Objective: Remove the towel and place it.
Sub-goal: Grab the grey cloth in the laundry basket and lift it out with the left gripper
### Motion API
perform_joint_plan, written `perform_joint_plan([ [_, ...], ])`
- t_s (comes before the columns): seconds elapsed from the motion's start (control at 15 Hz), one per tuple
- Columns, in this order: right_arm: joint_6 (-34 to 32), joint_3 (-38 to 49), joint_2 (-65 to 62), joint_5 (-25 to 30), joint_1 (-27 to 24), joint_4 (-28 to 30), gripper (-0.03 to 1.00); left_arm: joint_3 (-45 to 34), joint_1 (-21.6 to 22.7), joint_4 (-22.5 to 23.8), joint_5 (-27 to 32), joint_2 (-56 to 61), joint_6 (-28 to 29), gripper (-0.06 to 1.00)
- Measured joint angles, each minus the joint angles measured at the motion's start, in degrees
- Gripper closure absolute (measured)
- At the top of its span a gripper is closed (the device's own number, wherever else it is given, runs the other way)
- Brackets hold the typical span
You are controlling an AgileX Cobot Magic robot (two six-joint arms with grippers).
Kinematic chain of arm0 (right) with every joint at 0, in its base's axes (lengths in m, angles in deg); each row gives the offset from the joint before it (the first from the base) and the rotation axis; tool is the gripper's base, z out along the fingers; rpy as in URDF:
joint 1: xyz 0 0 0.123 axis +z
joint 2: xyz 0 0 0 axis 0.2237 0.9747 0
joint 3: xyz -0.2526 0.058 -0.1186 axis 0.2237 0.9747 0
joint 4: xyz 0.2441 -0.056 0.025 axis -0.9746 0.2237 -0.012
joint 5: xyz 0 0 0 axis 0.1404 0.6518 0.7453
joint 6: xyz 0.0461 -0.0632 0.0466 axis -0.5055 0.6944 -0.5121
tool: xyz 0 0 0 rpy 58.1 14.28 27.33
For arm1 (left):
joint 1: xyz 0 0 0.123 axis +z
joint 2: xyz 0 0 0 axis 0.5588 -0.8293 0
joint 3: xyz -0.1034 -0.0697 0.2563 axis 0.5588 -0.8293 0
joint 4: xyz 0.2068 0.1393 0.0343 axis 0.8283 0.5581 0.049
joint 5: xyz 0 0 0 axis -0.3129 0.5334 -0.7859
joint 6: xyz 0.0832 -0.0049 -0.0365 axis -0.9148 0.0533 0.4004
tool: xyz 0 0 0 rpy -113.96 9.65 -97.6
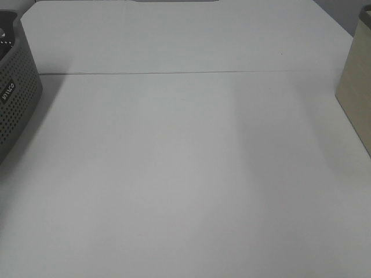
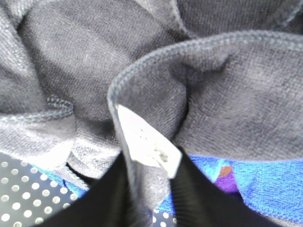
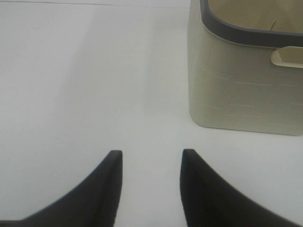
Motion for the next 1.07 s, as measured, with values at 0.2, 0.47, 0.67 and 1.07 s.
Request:
perform_joint_plan([
  [0.2, 0.0, 0.0, 0.0, 0.0, 0.0, 0.0, 0.56, 0.0, 0.0, 0.0, 0.0, 0.0, 0.0, 0.73],
  [0.47, 0.0, 0.0, 0.0, 0.0, 0.0, 0.0, 0.56, 0.0, 0.0, 0.69, -0.52, 0.0, 0.06, 0.74],
  [0.67, 0.0, 0.0, 0.0, 0.0, 0.0, 0.0, 0.56, 0.0, 0.0, 1.66, -0.8, 0.0, 0.97, 0.94],
  [1.07, 0.0, 0.0, 0.0, 0.0, 0.0, 0.0, 0.56, 0.8, 0.0, -1.09, 1.83, 8.54, 5.73, 0.94],
])
